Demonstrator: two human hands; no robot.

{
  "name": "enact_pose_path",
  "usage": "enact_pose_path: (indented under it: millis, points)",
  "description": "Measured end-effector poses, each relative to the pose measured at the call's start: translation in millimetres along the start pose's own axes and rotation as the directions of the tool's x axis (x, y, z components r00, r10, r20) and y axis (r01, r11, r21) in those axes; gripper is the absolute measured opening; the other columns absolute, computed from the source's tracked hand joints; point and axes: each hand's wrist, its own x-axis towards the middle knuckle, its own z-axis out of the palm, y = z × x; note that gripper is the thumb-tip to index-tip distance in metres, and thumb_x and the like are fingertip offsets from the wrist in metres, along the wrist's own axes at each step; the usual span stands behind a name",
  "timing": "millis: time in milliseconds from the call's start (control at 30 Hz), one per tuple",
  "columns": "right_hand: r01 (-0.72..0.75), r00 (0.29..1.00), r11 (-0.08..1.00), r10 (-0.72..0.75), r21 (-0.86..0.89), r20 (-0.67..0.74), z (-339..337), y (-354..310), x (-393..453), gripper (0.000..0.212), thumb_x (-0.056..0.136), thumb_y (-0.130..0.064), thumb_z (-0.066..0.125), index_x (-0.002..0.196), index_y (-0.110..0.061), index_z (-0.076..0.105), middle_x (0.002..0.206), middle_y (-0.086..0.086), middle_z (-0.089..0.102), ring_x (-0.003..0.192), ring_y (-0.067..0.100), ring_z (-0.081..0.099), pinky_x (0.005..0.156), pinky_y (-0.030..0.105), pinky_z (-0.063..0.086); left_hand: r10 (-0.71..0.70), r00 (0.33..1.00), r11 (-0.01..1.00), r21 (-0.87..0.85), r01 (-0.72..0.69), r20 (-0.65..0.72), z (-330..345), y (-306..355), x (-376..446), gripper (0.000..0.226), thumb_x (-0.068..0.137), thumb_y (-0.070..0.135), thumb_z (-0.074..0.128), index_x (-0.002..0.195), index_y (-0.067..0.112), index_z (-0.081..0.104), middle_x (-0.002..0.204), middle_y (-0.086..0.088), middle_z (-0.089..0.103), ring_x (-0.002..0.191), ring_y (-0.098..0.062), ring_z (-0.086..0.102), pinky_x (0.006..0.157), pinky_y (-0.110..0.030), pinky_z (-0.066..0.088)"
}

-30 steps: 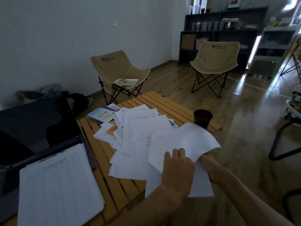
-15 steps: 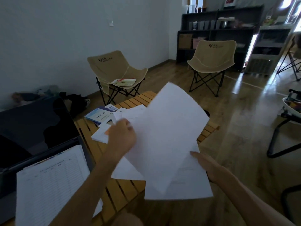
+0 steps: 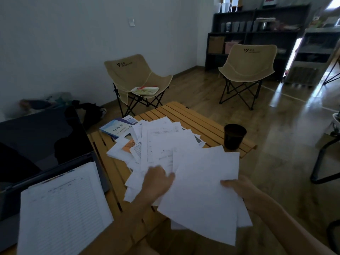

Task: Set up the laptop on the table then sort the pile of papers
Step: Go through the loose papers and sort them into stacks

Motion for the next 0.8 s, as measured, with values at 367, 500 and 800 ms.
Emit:
enact_pose_path:
  millis: [367, 500, 800]
  points:
    - [-0.021, 0.993, 0.998, 0.015, -0.053, -0.113, 3.2, -2.3, 7.8, 0.026, 0.091, -0.014, 0.070, 0.113, -0.001, 0.064, 0.102, 0.018, 0.074, 0.091, 0.037, 0.071, 0.068, 0.041, 0.057, -0.116, 0.985, 0.977, -0.191, 0.091, -0.126, -13.4, -10.5, 50.8, 0.009, 0.087, 0.014, 0.062, 0.078, 0.011, 0.060, 0.087, -0.010, 0.065, 0.087, -0.027, 0.064, 0.062, -0.026, 0.045]
    - [-0.004, 0.990, 1.000, 0.003, -0.008, -0.138, 5.2, -2.5, 9.6, 0.032, 0.093, -0.023, 0.069, 0.116, -0.002, 0.064, 0.105, 0.017, 0.074, 0.093, 0.036, 0.072, 0.078, 0.046, 0.058, 0.322, 0.889, 0.936, 0.249, -0.247, -0.327, -100.7, 9.2, 52.7, 0.018, 0.095, 0.004, 0.050, 0.109, 0.013, 0.056, 0.104, -0.010, 0.063, 0.092, -0.022, 0.058, 0.079, -0.035, 0.050]
    - [-0.032, 0.979, 0.999, 0.029, -0.015, -0.203, 15.4, 0.0, 12.4, 0.046, 0.090, -0.031, 0.072, 0.123, 0.000, 0.061, 0.112, 0.016, 0.070, 0.099, 0.034, 0.068, 0.087, 0.046, 0.056, 0.865, 0.491, 0.168, 0.864, -0.475, 0.102, -196.5, 63.7, 26.6, 0.018, 0.089, 0.014, 0.057, 0.076, 0.026, 0.060, 0.079, 0.007, 0.063, 0.079, -0.016, 0.048, 0.087, -0.037, 0.033]
